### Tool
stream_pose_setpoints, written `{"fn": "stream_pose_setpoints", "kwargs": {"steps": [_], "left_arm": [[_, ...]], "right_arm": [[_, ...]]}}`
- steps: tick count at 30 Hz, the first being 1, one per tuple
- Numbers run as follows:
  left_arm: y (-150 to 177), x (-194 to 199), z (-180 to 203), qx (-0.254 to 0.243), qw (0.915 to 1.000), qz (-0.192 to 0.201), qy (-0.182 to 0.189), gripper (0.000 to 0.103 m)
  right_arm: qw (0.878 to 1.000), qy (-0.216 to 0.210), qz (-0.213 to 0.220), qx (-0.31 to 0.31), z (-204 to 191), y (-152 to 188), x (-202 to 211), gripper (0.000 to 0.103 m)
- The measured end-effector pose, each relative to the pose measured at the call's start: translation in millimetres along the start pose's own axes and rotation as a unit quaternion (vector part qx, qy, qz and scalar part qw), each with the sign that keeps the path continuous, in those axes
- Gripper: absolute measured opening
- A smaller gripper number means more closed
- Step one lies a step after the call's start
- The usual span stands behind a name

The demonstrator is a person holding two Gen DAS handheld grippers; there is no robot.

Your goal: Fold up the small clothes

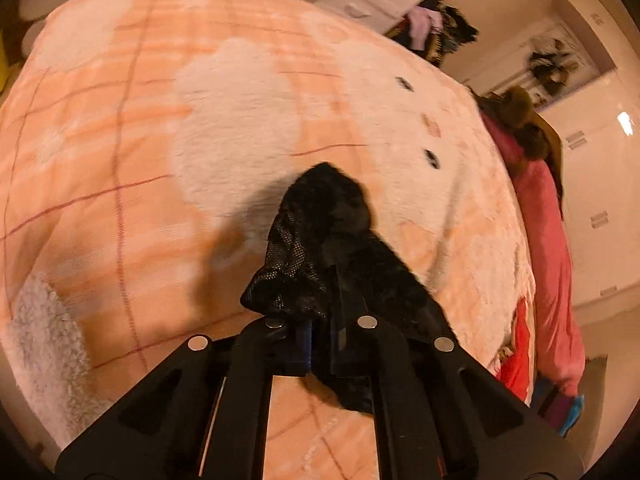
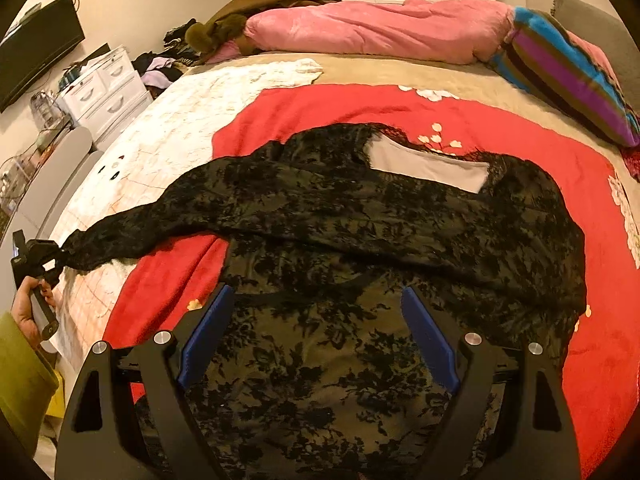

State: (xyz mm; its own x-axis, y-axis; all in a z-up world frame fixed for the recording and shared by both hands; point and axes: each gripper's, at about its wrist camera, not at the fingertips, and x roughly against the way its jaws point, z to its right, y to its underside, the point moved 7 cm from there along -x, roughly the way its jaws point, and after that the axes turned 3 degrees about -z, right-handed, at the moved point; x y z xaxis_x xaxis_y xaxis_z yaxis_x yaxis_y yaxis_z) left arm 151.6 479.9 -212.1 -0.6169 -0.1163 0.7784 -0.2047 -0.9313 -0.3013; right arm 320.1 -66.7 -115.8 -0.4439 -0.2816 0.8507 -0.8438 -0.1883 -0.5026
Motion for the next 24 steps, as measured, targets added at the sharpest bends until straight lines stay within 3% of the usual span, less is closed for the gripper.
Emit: {"fn": "stream_pose_setpoints", "kwargs": {"steps": [6, 13, 20, 24], "left_arm": [[19.3, 18.6, 55.8, -0.058, 0.9967, 0.002, 0.057, 0.000], [64.8, 40.6, 141.7, -0.130, 0.9840, -0.019, 0.120, 0.000], [137.9, 61.4, 239.5, -0.205, 0.9600, -0.052, 0.183, 0.000], [204.5, 64.5, 294.4, -0.259, 0.9383, -0.088, 0.212, 0.000]], "right_arm": [[1.000, -0.005, 0.002, -0.017, 12.1, 2.2, 1.9, 0.085], [0.998, -0.003, 0.013, -0.055, 42.9, 5.5, 16.8, 0.085], [0.992, 0.013, 0.033, -0.120, 107.0, 17.1, 42.4, 0.085], [0.987, 0.021, 0.042, -0.153, 141.0, 26.1, 54.6, 0.085]]}}
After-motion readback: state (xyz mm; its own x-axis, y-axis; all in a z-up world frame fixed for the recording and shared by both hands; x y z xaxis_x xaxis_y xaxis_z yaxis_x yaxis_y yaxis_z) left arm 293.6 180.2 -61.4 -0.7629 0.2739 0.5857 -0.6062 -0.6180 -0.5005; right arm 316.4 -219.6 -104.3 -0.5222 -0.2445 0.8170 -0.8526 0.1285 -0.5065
